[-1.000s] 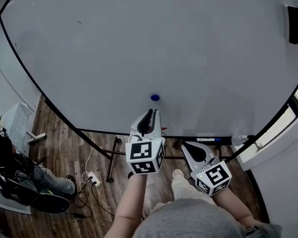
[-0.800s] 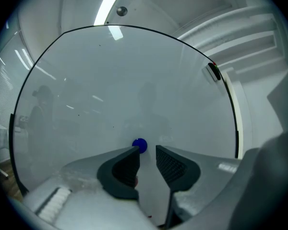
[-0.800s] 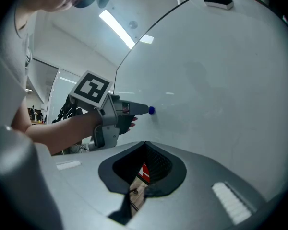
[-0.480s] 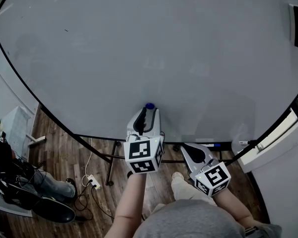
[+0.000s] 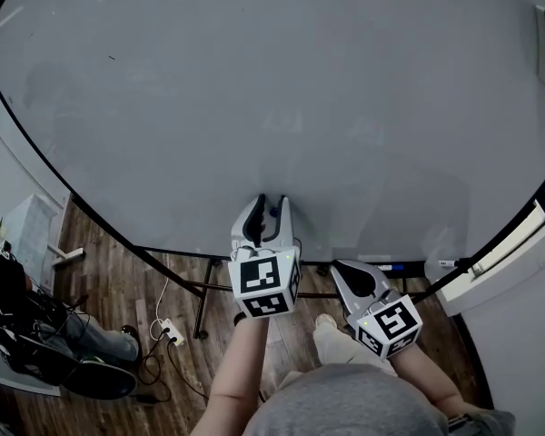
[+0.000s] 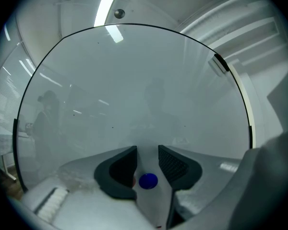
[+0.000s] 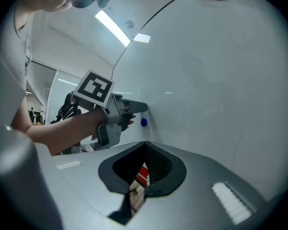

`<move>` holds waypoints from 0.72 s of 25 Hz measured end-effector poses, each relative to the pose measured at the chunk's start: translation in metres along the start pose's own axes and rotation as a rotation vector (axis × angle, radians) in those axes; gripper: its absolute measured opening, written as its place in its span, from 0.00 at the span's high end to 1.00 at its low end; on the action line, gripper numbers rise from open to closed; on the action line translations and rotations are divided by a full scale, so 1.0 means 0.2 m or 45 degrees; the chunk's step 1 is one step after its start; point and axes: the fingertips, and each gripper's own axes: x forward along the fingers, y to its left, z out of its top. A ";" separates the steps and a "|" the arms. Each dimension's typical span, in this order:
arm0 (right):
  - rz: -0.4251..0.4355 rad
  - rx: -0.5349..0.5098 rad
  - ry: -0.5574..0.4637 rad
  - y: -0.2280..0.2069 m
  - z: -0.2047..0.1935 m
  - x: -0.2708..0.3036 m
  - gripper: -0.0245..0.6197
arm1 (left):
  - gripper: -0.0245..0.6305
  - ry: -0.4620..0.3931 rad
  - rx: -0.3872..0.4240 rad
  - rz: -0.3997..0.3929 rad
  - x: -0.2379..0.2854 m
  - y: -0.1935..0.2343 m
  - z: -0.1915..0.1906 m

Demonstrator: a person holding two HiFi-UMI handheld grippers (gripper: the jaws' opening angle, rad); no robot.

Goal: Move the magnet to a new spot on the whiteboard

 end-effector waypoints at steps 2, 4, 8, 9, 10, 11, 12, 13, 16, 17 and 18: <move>0.000 0.003 0.000 0.00 0.00 0.00 0.96 | 0.74 0.002 0.003 0.003 0.00 0.00 0.00; 0.001 0.005 0.001 -0.01 -0.01 -0.01 0.96 | 0.74 0.009 0.003 0.010 -0.01 -0.01 -0.01; -0.009 0.010 0.005 -0.02 0.00 -0.02 0.96 | 0.74 0.032 -0.012 0.026 -0.02 0.00 -0.04; -0.011 0.011 0.008 -0.02 -0.01 -0.03 0.96 | 0.74 0.038 -0.017 0.028 -0.03 0.01 -0.06; -0.013 0.011 0.009 -0.02 -0.01 -0.03 0.96 | 0.74 0.046 -0.020 0.029 -0.03 0.01 -0.08; -0.014 0.011 0.011 -0.02 -0.01 -0.04 0.96 | 0.74 0.055 -0.022 0.030 -0.03 0.00 -0.10; -0.015 0.012 0.011 -0.02 -0.02 -0.04 0.96 | 0.74 0.063 -0.023 0.031 -0.04 0.00 -0.12; -0.016 0.013 0.011 -0.02 -0.02 -0.04 0.96 | 0.74 0.072 -0.023 0.033 -0.04 0.00 -0.13; -0.017 0.014 0.014 -0.02 -0.03 -0.05 0.96 | 0.74 0.094 -0.022 0.041 -0.04 -0.01 -0.17; -0.017 0.015 0.015 -0.02 -0.03 -0.05 0.96 | 0.74 0.099 -0.023 0.044 -0.04 -0.01 -0.18; -0.018 0.015 0.016 -0.02 -0.03 -0.05 0.96 | 0.74 0.102 -0.023 0.049 -0.04 -0.01 -0.18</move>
